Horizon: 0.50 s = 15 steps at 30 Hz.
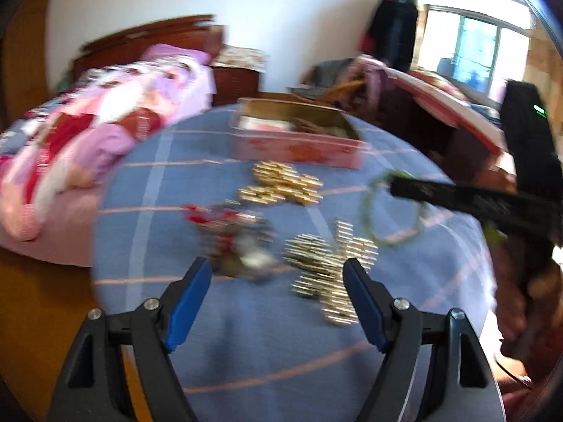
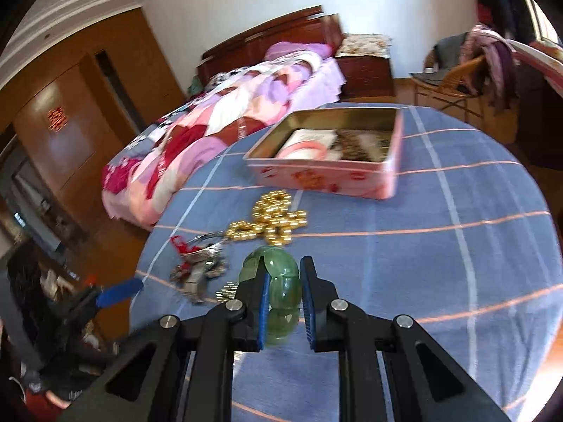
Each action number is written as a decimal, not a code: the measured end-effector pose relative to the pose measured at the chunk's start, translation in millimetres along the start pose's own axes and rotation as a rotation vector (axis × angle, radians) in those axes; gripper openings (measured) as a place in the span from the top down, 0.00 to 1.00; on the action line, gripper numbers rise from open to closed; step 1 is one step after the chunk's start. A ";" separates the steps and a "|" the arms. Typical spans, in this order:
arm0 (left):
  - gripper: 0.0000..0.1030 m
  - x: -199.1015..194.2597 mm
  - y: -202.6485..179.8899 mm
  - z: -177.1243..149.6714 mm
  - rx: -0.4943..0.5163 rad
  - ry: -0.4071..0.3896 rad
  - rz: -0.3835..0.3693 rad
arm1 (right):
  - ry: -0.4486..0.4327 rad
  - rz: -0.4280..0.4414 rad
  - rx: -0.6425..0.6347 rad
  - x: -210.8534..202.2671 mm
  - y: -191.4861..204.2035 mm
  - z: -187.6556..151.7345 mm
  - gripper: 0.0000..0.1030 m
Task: Organize jewelry
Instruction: 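Grasp the pearl necklace with the left tool while the right tool holds the jade bangle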
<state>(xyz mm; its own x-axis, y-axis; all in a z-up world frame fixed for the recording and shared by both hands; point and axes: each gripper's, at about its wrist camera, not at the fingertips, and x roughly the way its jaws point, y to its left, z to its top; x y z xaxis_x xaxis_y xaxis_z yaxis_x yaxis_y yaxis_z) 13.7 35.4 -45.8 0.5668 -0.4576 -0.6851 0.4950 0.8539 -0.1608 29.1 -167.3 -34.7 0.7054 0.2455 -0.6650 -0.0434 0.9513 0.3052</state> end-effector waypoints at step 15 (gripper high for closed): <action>0.88 31.6 -37.1 -12.4 0.057 0.107 0.000 | -0.040 -0.007 0.048 -20.4 -14.1 -1.6 0.84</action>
<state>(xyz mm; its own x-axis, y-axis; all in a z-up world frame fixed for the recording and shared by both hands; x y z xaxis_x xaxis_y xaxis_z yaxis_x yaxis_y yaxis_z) 5.1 -7.6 -70.4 0.4947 -0.4260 -0.7575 0.5332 0.8371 -0.1225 14.2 -185.4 -26.5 0.7334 0.2304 -0.6396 -0.0054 0.9427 0.3335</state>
